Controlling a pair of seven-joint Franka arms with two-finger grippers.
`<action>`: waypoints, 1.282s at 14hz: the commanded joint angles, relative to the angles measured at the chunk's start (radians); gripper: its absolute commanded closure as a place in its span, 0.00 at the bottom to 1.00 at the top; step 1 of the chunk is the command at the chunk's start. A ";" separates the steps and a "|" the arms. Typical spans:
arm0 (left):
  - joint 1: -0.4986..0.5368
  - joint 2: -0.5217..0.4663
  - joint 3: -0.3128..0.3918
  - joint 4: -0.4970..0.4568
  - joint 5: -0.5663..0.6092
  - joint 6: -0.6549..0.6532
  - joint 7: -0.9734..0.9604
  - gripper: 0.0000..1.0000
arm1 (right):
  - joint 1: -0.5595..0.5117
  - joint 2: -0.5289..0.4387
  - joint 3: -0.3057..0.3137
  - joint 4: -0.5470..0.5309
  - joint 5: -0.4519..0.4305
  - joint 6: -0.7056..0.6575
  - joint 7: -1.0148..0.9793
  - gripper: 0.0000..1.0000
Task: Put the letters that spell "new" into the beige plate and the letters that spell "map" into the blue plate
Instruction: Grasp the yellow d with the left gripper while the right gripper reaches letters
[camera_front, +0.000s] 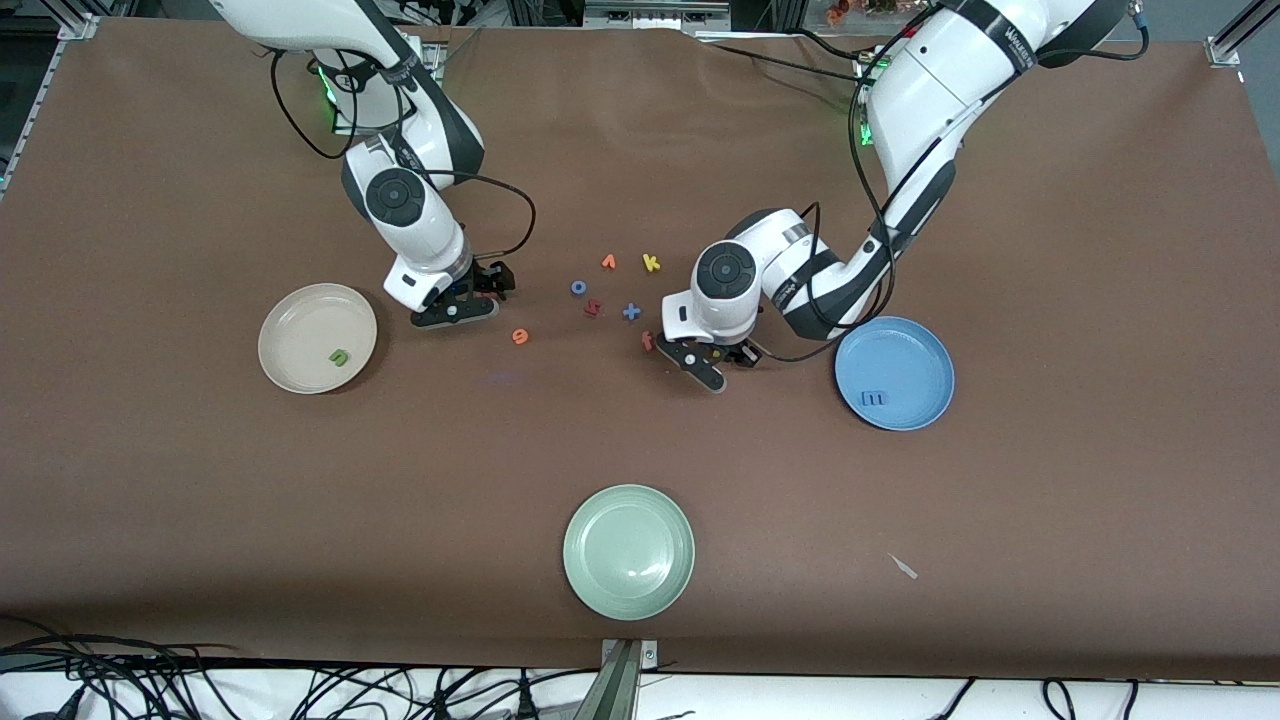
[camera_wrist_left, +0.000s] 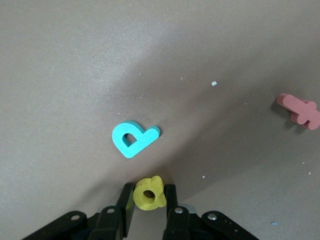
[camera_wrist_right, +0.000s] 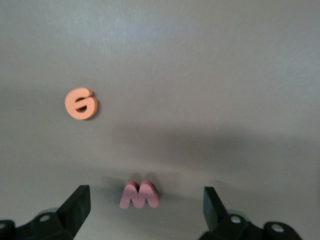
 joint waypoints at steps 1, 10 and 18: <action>0.012 -0.004 0.002 -0.001 0.026 0.008 -0.015 0.92 | 0.016 0.025 0.001 -0.005 0.011 0.030 0.028 0.00; 0.104 -0.139 -0.017 -0.001 0.023 -0.273 0.074 0.92 | 0.031 0.028 0.001 -0.006 0.008 -0.007 0.019 0.24; 0.305 -0.174 -0.017 -0.069 0.027 -0.304 0.347 0.68 | 0.031 0.032 0.001 -0.006 0.006 -0.007 0.019 0.58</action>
